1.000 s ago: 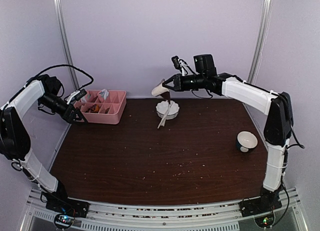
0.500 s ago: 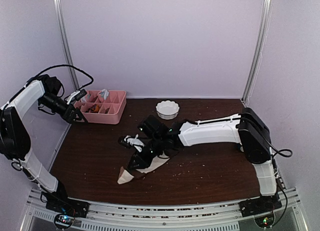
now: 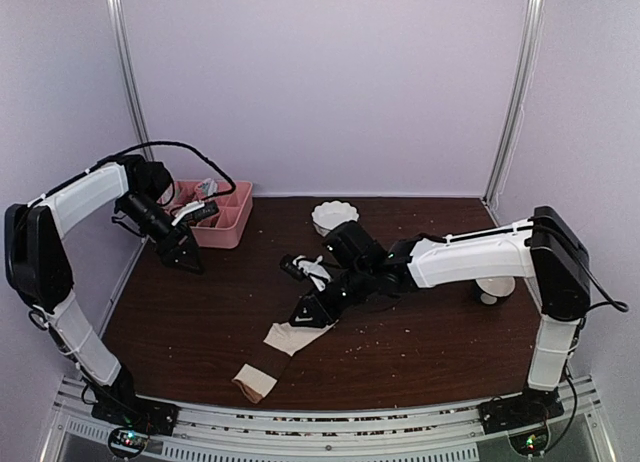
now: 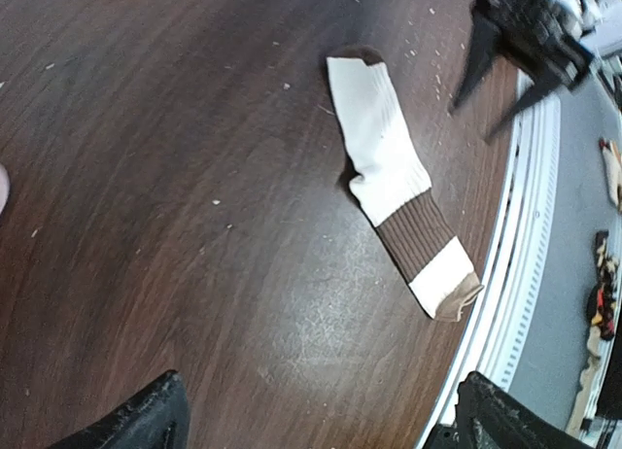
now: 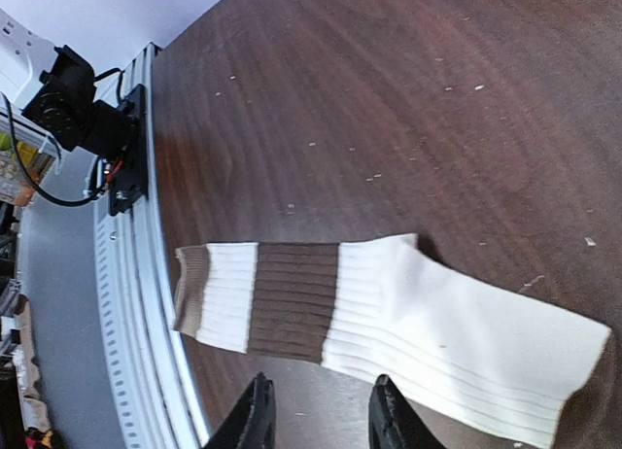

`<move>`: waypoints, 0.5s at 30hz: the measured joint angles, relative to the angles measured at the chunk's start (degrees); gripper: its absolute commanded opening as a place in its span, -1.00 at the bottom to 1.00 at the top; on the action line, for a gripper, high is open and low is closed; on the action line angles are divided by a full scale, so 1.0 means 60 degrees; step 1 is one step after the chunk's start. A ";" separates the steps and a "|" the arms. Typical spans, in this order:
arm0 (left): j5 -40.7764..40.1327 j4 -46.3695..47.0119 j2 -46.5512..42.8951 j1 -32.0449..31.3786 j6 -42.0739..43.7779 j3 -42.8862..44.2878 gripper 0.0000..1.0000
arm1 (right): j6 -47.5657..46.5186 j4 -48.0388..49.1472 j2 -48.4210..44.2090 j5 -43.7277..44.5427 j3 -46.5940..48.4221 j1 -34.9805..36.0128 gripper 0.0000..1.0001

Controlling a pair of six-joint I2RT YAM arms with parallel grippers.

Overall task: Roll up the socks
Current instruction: Adjust the sock at the center of the board, then move the sock to the center of the board.

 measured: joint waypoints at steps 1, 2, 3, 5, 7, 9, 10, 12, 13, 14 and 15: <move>-0.0022 0.0033 0.0102 -0.0219 0.0127 -0.0029 0.96 | 0.0168 0.0157 -0.0098 0.0189 -0.0204 -0.0102 -0.45; -0.0040 0.0073 0.0149 -0.0372 0.0251 -0.0076 0.96 | 0.0342 0.0244 -0.0120 0.0379 -0.0350 -0.0200 -0.50; -0.0076 0.0106 0.0175 -0.0532 0.0375 -0.0124 0.96 | 0.0499 0.0295 -0.0087 0.0597 -0.0444 -0.0291 -0.54; -0.0226 0.0157 0.0186 -0.0962 0.0627 -0.0219 0.96 | 0.0725 0.0280 0.0138 0.0907 -0.0452 -0.0452 -0.65; -0.0408 0.0197 0.0186 -0.1464 0.0845 -0.0328 0.96 | 0.0849 0.0215 0.0499 0.1115 -0.0335 -0.0532 -0.73; -0.0561 0.0237 0.0186 -0.1854 0.0987 -0.0466 0.96 | 0.0943 0.0127 0.0951 0.1275 -0.0160 -0.0539 -0.80; -0.0645 0.0244 0.0186 -0.1996 0.1038 -0.0532 0.96 | 0.0987 0.0069 0.1177 0.1362 -0.0102 -0.0576 -0.81; -0.0852 0.0284 0.0178 -0.2098 0.1082 -0.0590 0.96 | 0.0994 -0.0153 0.1570 0.1625 0.0011 -0.0616 -0.82; -0.1027 0.0408 0.0138 -0.2095 0.1071 -0.0619 0.96 | 0.0969 -0.0251 0.1614 0.1698 0.0135 -0.0685 -0.83; -0.1206 0.0572 0.0066 -0.2076 0.1045 -0.0659 0.96 | 0.0943 -0.0415 0.1639 0.1967 0.0288 -0.0736 -0.80; -0.1428 0.0790 -0.0069 -0.2069 0.0998 -0.0736 0.96 | 0.0885 -0.0674 0.1708 0.2248 0.0521 -0.0827 -0.73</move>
